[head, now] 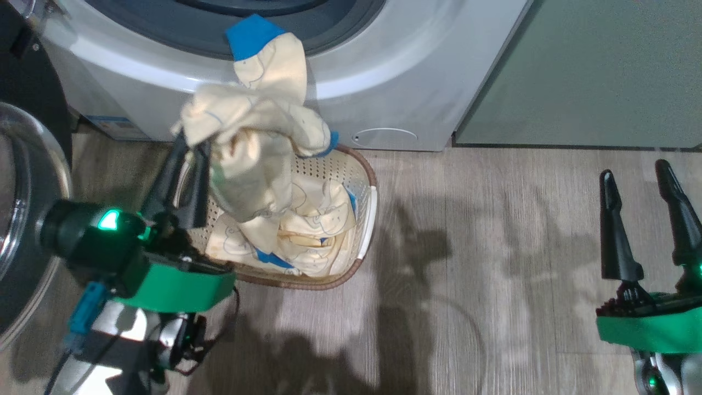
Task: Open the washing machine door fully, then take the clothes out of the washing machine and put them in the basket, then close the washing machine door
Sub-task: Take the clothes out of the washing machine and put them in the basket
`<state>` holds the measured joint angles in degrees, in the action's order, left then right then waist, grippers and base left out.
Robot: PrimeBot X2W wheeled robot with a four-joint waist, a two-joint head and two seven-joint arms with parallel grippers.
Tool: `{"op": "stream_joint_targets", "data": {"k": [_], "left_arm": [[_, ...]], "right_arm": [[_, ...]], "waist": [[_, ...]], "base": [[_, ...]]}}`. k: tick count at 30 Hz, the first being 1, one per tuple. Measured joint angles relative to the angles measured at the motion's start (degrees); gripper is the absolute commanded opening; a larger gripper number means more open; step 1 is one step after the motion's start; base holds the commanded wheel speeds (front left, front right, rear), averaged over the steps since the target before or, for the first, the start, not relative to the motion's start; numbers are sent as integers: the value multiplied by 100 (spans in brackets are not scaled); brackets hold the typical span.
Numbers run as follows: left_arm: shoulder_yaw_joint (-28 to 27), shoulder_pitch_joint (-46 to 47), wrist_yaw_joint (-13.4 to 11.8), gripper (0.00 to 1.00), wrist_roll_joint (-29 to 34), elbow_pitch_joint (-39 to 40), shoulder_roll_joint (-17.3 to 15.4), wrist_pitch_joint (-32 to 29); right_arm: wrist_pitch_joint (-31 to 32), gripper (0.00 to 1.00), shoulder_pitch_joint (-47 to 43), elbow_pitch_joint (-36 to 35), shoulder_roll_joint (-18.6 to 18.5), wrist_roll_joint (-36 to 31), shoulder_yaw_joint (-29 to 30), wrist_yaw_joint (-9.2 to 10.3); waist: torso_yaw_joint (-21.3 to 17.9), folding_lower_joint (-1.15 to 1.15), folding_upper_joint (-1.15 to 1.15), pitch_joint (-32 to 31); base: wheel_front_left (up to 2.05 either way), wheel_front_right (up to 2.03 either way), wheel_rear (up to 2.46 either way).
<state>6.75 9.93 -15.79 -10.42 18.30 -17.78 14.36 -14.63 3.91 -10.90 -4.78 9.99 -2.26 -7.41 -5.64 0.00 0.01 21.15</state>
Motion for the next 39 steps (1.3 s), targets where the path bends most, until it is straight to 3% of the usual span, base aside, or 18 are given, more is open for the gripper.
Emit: {"op": "stream_joint_targets", "data": {"k": [5,12,16,22,26,30,31,32,39], "left_arm": [[149,-24,58,0,-115,-606,152,1],[287,100,332,0,-297,-1968,380,2],[185,482,580,0,-311,-2476,501,3],[-23,1289,1017,0,-168,-4298,725,27],[-110,1766,1169,0,-169,-5316,778,26],[-223,2158,1269,0,-170,-5848,823,26],[-252,2229,1295,47,-170,-5929,837,26],[-277,2274,1312,100,-170,-5988,848,27],[-305,2354,1419,100,-167,-6529,957,27]], "right_arm": [[0,100,4,-1,1,1,-33,0],[0,100,42,1,21,10,-82,0],[0,100,158,-2,83,36,-102,0],[0,100,284,-10,129,70,-134,0],[0,100,447,-8,137,110,-154,0],[0,100,497,2,148,110,-164,0],[0,100,497,4,155,110,-163,0],[0,100,497,4,159,110,-163,0],[0,100,498,4,169,110,-141,0]], "waist": [[-44,1,0,119],[-183,1,0,324],[-279,1,0,477],[-474,1,0,838],[-593,1,0,992],[-685,1,0,1101],[-699,2,-1,1115],[-709,1,0,1123],[-691,0,0,1129]], "base": [[0,0,0],[0,0,0],[0,0,0],[0,0,0],[0,0,0],[0,0,0],[0,0,0],[0,0,0],[0,0,0]]}}
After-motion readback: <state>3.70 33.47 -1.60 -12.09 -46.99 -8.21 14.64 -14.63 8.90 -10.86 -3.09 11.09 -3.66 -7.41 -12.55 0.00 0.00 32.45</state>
